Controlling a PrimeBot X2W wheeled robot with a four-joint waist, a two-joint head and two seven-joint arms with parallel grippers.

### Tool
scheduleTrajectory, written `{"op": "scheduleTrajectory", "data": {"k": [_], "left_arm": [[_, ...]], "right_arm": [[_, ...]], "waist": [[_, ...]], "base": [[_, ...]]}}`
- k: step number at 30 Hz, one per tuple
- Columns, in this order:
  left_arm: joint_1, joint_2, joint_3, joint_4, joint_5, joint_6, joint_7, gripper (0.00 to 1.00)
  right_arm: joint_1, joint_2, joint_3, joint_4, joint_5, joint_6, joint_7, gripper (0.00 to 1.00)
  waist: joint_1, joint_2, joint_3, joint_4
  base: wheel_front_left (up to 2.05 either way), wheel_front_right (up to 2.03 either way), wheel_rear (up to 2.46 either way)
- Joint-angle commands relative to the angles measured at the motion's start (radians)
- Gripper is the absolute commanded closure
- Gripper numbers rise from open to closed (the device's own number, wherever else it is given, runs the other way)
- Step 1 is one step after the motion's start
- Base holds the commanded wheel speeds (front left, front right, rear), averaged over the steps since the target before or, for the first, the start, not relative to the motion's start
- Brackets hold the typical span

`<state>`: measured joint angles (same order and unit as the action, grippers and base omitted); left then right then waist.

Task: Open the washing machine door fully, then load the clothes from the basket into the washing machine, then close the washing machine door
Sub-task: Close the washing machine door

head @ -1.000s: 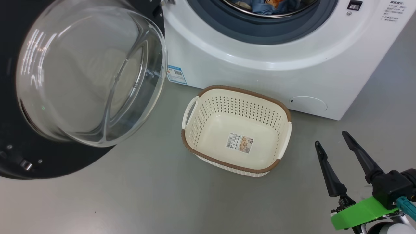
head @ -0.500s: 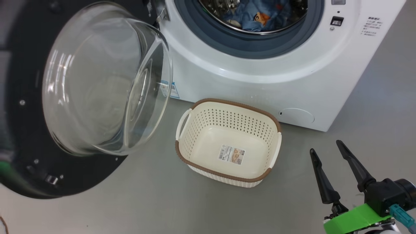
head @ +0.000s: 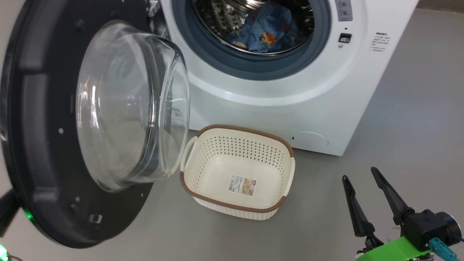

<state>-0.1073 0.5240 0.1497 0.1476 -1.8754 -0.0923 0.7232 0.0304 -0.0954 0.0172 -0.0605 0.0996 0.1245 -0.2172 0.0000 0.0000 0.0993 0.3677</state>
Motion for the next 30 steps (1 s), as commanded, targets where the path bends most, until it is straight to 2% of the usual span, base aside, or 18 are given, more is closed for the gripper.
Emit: {"op": "scheduleTrajectory", "data": {"k": [1,11,17,30], "left_arm": [[-0.017,0.028,0.026,-0.052,-0.004,-0.001,0.012,1.00],[0.057,-0.002,-0.010,-0.171,-0.002,0.010,0.039,1.00],[0.081,-0.042,-0.043,-0.256,0.009,0.038,0.024,1.00],[0.025,-0.126,-0.108,-0.238,0.027,0.041,-0.005,1.00]], "right_arm": [[0.001,0.002,0.020,-0.020,0.002,0.006,-0.011,0.00],[0.006,0.018,0.021,-0.004,0.003,0.006,-0.028,0.00],[0.010,0.027,0.022,0.006,0.006,0.006,-0.036,0.00],[0.010,0.037,0.031,0.017,0.010,0.006,-0.042,0.00]], "waist": [[0.0000,0.0000,-0.012,-0.019],[0.0000,0.0000,-0.034,-0.114],[0.0000,0.0000,-0.041,-0.193],[0.0000,0.0000,-0.043,-0.335]], "base": [[0.00,0.00,0.00],[0.00,0.00,0.00],[0.00,0.00,0.00],[0.00,0.00,0.00]]}}
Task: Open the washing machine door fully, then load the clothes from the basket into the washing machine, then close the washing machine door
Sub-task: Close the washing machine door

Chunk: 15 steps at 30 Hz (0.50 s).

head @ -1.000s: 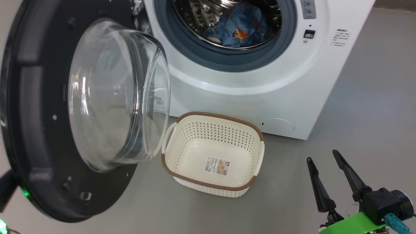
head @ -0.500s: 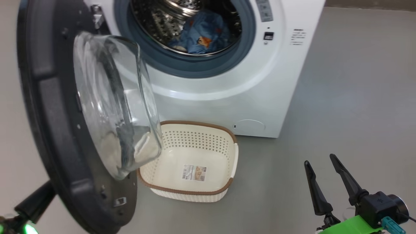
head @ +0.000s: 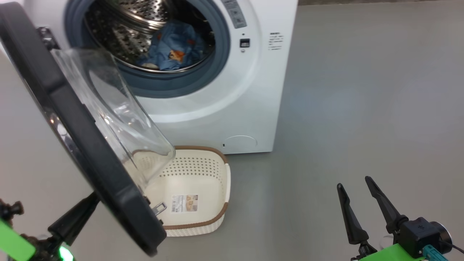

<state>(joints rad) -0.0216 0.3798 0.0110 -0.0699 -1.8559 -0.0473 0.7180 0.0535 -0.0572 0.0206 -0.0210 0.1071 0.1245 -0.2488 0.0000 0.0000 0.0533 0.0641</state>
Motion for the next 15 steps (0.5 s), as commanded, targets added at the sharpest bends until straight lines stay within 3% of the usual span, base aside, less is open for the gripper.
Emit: {"op": "scheduleTrajectory", "data": {"k": [1,15], "left_arm": [[-0.072,0.012,0.023,-0.012,0.010,-0.006,0.000,1.00],[-0.273,-0.093,-0.042,0.180,0.043,-0.046,-0.033,1.00]], "right_arm": [[-0.015,-0.001,0.029,-0.022,0.002,0.006,-0.010,0.00],[-0.049,-0.001,0.043,-0.018,0.005,0.006,-0.012,0.00]], "waist": [[0.0000,0.0000,0.004,-0.040],[0.0000,0.0000,0.049,-0.113]], "base": [[0.00,0.00,0.00],[0.00,0.00,0.00]]}}
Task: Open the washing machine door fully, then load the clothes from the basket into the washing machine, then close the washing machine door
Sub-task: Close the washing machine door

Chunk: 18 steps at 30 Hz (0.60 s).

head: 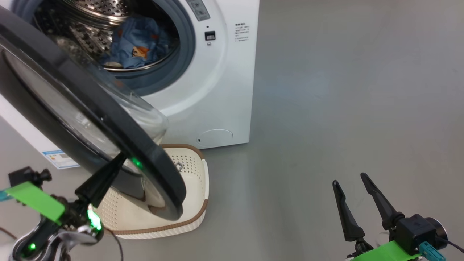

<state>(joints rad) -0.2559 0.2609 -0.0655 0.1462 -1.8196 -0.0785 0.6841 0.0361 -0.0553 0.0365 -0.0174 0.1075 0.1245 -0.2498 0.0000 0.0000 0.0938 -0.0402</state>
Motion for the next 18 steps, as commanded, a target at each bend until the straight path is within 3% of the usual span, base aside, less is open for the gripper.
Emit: {"op": "scheduleTrajectory", "data": {"k": [1,18], "left_arm": [[-0.057,0.018,0.031,-0.018,0.010,-0.018,-0.001,1.00],[-0.235,-0.052,0.059,0.188,0.031,-0.051,-0.016,1.00]], "right_arm": [[-0.035,-0.002,0.028,-0.021,0.005,0.006,-0.011,0.00],[-0.070,0.000,0.032,-0.015,0.013,0.006,-0.012,0.00]], "waist": [[0.0000,0.0000,0.012,-0.012],[0.0000,0.0000,0.050,-0.076]], "base": [[0.00,0.00,0.00],[0.00,0.00,0.00]]}}
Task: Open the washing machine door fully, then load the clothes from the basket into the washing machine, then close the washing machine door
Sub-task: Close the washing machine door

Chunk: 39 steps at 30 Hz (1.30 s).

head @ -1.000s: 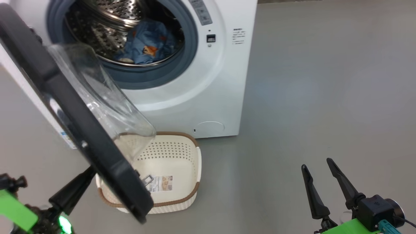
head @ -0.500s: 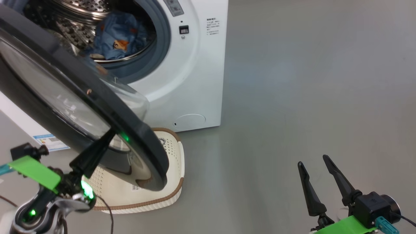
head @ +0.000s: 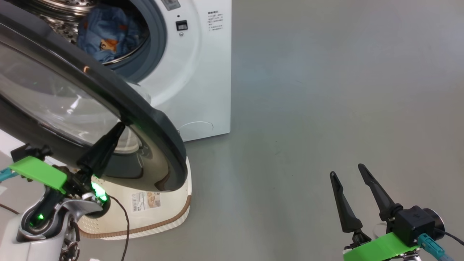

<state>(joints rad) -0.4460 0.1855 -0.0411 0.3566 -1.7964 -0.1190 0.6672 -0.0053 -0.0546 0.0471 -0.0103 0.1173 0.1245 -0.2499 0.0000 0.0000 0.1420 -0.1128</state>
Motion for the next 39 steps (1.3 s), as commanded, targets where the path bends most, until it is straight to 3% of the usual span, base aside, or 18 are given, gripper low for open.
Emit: {"op": "scheduleTrajectory", "data": {"k": [1,16,17,18,19,21,32,39], "left_arm": [[-0.045,0.020,0.040,-0.026,0.009,-0.011,0.002,1.00],[0.143,-0.057,0.183,-0.233,0.050,-0.012,-0.010,1.00],[0.164,-0.065,0.195,-0.253,0.054,-0.012,-0.014,0.96],[0.184,-0.073,0.208,-0.272,0.062,-0.012,-0.023,0.68],[0.204,-0.081,0.219,-0.290,0.066,-0.012,-0.030,0.06],[0.224,-0.089,0.229,-0.307,0.071,-0.012,-0.035,0.00],[0.372,-0.126,0.270,-0.456,0.280,-0.012,-0.263,0.00],[0.448,-0.043,0.165,-0.478,0.686,-0.012,-0.533,0.00]], "right_arm": [[-0.028,0.000,0.019,-0.023,0.004,0.006,-0.012,0.00],[0.008,0.003,-0.022,-0.024,-0.005,0.006,-0.012,0.00],[0.011,0.003,-0.024,-0.024,-0.005,0.006,-0.012,0.00],[0.015,0.003,-0.028,-0.025,-0.005,0.006,-0.012,0.00],[0.018,0.003,-0.030,-0.025,-0.006,0.006,-0.012,0.00],[0.023,0.003,-0.032,-0.026,-0.007,0.006,-0.012,0.00],[0.049,0.004,-0.037,-0.025,-0.012,0.006,-0.012,0.00],[0.059,0.004,-0.034,-0.025,-0.017,0.006,-0.012,0.00]], "waist": [[0.0000,0.0000,0.002,-0.004],[0.0000,0.0000,-0.028,0.017],[0.0000,0.0000,-0.032,0.020],[0.0000,0.0000,-0.036,0.024],[0.0000,0.0000,-0.041,0.028],[0.0000,0.0000,-0.046,0.032],[0.0000,0.0000,-0.090,0.084],[0.0000,0.0000,-0.110,0.101]], "base": [[0.00,0.00,0.00],[0.00,0.00,0.00],[0.00,0.00,0.00],[0.00,0.00,0.00],[0.00,0.00,0.00],[0.00,0.00,0.00],[0.00,0.00,0.00],[0.00,0.00,0.00]]}}
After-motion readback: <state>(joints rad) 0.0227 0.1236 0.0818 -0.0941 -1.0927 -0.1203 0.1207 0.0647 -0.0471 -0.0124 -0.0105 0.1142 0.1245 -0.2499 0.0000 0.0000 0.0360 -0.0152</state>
